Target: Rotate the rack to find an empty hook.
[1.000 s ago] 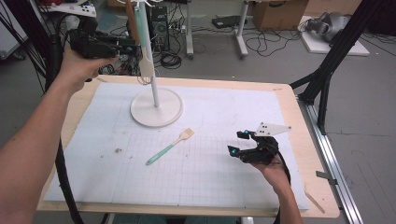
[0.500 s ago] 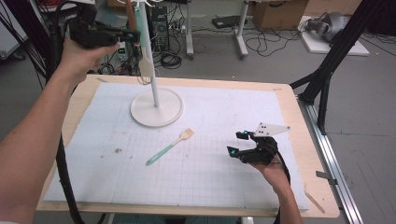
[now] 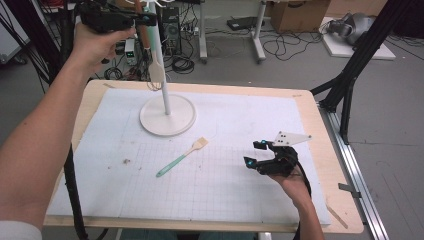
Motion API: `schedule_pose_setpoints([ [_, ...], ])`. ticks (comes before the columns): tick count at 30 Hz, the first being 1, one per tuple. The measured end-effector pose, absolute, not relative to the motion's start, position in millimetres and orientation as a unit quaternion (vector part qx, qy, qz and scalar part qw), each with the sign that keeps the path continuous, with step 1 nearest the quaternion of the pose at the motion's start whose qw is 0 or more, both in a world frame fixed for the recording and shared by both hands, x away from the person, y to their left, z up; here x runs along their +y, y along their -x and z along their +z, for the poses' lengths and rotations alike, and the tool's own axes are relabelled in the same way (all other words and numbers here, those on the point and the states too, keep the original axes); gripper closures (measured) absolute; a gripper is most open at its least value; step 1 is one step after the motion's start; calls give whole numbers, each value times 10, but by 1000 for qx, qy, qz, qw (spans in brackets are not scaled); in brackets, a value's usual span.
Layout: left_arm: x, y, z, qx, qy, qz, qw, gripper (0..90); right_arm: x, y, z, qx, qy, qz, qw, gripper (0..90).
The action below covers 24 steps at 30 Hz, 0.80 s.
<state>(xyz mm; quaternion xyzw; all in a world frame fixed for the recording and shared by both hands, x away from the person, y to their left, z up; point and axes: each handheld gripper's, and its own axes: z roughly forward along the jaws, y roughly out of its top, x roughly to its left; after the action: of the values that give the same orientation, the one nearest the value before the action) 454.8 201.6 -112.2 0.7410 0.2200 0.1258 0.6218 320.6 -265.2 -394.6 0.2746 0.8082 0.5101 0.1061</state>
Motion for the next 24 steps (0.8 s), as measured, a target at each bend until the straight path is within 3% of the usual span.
schedule_pose_setpoints([
  [24,2164,-4603,-1121,248,-729,157,618,888,-2662,-3209,-3946,806,-273,515,105,275],
])
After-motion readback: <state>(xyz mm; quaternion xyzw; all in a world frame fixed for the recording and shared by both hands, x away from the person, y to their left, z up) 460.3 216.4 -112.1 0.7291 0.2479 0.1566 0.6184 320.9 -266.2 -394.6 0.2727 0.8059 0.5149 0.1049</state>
